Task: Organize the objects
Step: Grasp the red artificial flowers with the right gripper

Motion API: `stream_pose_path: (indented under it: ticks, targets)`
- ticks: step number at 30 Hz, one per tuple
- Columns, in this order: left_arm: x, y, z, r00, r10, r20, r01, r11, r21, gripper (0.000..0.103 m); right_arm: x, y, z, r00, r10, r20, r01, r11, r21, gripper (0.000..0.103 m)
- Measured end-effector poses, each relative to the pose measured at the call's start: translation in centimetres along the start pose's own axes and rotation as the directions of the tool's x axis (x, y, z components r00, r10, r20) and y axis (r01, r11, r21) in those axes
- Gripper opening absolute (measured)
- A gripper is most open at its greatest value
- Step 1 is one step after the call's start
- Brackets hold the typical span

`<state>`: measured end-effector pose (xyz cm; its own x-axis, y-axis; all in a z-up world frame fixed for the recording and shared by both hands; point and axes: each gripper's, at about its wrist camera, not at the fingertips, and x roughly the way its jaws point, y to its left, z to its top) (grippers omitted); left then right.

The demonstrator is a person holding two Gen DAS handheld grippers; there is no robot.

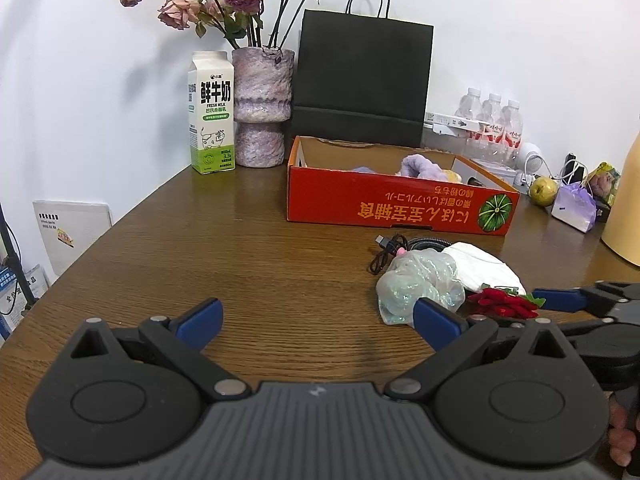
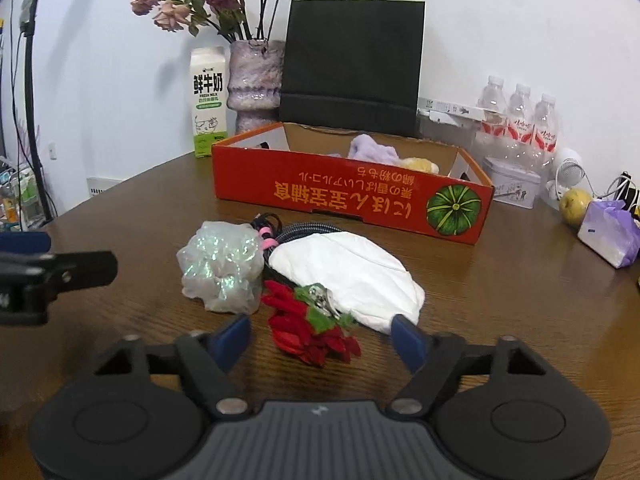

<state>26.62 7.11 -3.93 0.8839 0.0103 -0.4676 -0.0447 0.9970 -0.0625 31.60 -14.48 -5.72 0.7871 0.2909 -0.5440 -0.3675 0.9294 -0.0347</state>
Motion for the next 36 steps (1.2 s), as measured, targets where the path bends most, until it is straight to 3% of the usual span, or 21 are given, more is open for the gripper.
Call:
stream_pose_path:
  ticks: [1, 3, 6, 16, 36]
  targets:
    - [0.0, 0.0, 0.0, 1.000, 0.000, -0.001, 0.000, 1.000, -0.001, 0.103, 0.2, 0.1, 0.1, 1.000, 0.005, -0.004, -0.005, 1.000, -0.001, 0.058]
    - [0.1, 0.0, 0.0, 1.000, 0.000, -0.002, 0.000, 1.000, -0.002, 0.103, 0.5, 0.4, 0.1, 1.000, 0.011, -0.014, -0.012, 1.000, -0.009, 0.037]
    - [0.1, 0.0, 0.0, 1.000, 0.000, -0.002, 0.000, 1.000, -0.005, 0.103, 0.1, 0.7, 0.1, 1.000, 0.009, 0.007, -0.009, 1.000, -0.018, 0.034]
    - [0.4, 0.0, -0.1, 1.000, 0.016, -0.015, -0.016, 1.000, -0.012, 0.103, -2.9, 0.9, -0.3, 0.981, 0.019, 0.192, -0.011, 0.999, -0.043, 0.032]
    - [3.0, -4.0, 0.4, 0.996, -0.002, -0.094, 0.005, 0.999, 0.033, 0.103, -4.0, -3.8, -0.2, 0.960, 0.019, 0.278, -0.021, 1.000, 0.003, 0.032]
